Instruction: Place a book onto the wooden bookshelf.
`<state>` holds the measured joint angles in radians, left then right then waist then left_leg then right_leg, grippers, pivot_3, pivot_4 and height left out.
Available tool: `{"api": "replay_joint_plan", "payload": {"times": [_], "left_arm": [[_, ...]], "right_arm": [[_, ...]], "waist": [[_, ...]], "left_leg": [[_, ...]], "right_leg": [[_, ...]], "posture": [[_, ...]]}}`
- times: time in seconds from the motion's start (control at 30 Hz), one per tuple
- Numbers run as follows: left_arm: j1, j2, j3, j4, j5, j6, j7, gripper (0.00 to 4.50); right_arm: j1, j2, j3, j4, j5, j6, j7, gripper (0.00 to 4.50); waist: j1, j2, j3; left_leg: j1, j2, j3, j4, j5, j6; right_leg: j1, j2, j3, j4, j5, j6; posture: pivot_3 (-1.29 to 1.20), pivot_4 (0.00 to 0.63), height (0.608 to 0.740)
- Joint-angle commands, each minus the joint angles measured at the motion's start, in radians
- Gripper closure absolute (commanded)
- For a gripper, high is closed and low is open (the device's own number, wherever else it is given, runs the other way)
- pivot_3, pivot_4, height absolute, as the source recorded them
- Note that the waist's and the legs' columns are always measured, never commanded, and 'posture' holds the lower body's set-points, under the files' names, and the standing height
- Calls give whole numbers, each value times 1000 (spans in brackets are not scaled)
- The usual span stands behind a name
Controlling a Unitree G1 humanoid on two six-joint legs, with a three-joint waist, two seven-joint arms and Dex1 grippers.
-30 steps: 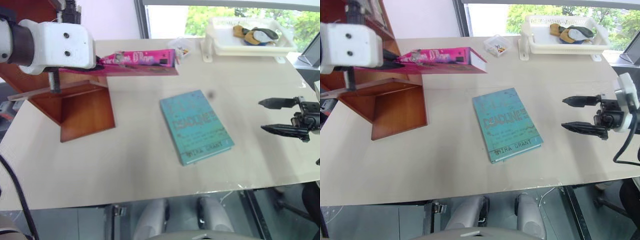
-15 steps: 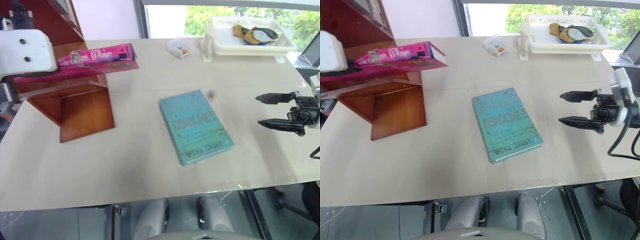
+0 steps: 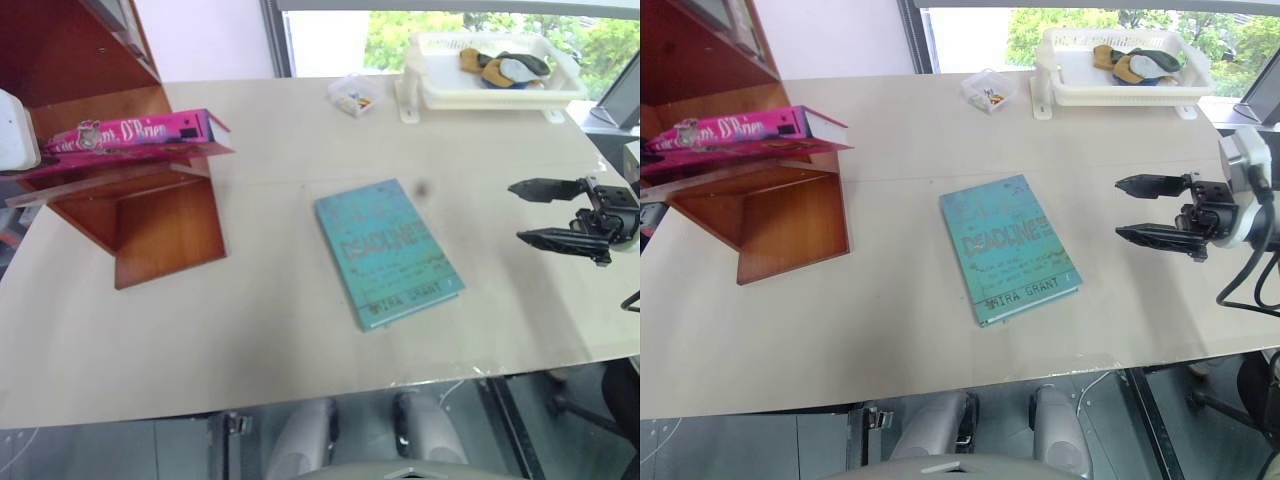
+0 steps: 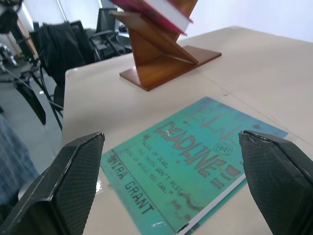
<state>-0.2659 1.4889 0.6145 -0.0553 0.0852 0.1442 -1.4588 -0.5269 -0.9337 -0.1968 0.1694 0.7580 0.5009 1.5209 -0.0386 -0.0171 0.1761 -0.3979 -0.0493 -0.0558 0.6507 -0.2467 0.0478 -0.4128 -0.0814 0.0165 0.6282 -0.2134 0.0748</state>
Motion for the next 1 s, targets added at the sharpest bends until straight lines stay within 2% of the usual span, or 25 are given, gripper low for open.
{"api": "replay_joint_plan", "payload": {"times": [0.03, 0.13, 0.17, 0.2, 0.43, 0.6, 0.83, 0.9, 1.0], "left_arm": [[13, 39, 34, 46, 42, 0, 20, 4473], [27, 43, 25, 45, 35, 27, 15, 4473], [30, 44, 26, 43, 34, 33, 16, 3657], [33, 45, 29, 40, 38, 44, 19, 3534], [45, 43, 63, 19, 77, 122, 14, 167], [49, 30, 126, -1, 64, 167, -55, 71], [46, 22, 218, 5, 81, 189, -70, 71], [29, 15, 242, -8, 55, 209, -70, 71], [-8, -15, 262, -78, -56, 289, -89, 71]], "right_arm": [[-24, -4, -42, -33, 34, 11, 28, 0], [-27, -1, -41, -28, 31, 7, 27, 0], [-28, -1, -40, -27, 30, 6, 28, 0], [-28, -2, -40, -26, 29, 4, 29, 0], [-24, -3, -41, -16, 22, -9, 34, 0], [-17, -7, -43, -11, 18, -14, 39, 0], [-11, -13, -45, -6, 14, -18, 43, 0], [-8, -14, -46, -4, 11, -20, 44, 0], [-12, -15, -45, 7, 5, -25, 49, 0]], "waist": [[-7, 0, 0], [-10, 0, 0], [-10, 0, 0], [-9, 0, 0], [4, 0, 0], [4, 0, 0], [3, 0, 0], [3, 0, 0], [2, 0, 0]], "left_leg": [[0, 1, 1, 0, 0, 0], [1, 2, 2, -1, 0, 0], [1, 2, 3, -1, 0, 0], [1, 2, 3, -1, 0, 0], [0, 0, 3, 0, 0, 1], [0, 0, 3, 0, 0, 0], [0, 0, 3, 0, 0, 0], [0, 0, 3, 0, 0, 0], [0, 0, 3, 0, 0, 0]], "right_leg": [[0, 1, 1, 0, 0, 0], [-1, 2, 2, 1, 0, 0], [-2, 2, 3, 1, 0, 0], [-2, 2, 3, 1, 0, 0], [-1, 0, 3, 1, 0, 0], [-1, -1, 2, 1, 0, 0], [-1, -1, 2, 1, 0, 0], [-1, -1, 2, 1, 0, 0], [-1, -1, 2, 1, 0, 0]], "posture": [[0, 150, 740], [0, 150, 740], [0, 150, 740], [0, 150, 740], [0, 150, 740], [0, 150, 740], [0, 150, 740], [0, 150, 740], [0, 150, 740]]}}
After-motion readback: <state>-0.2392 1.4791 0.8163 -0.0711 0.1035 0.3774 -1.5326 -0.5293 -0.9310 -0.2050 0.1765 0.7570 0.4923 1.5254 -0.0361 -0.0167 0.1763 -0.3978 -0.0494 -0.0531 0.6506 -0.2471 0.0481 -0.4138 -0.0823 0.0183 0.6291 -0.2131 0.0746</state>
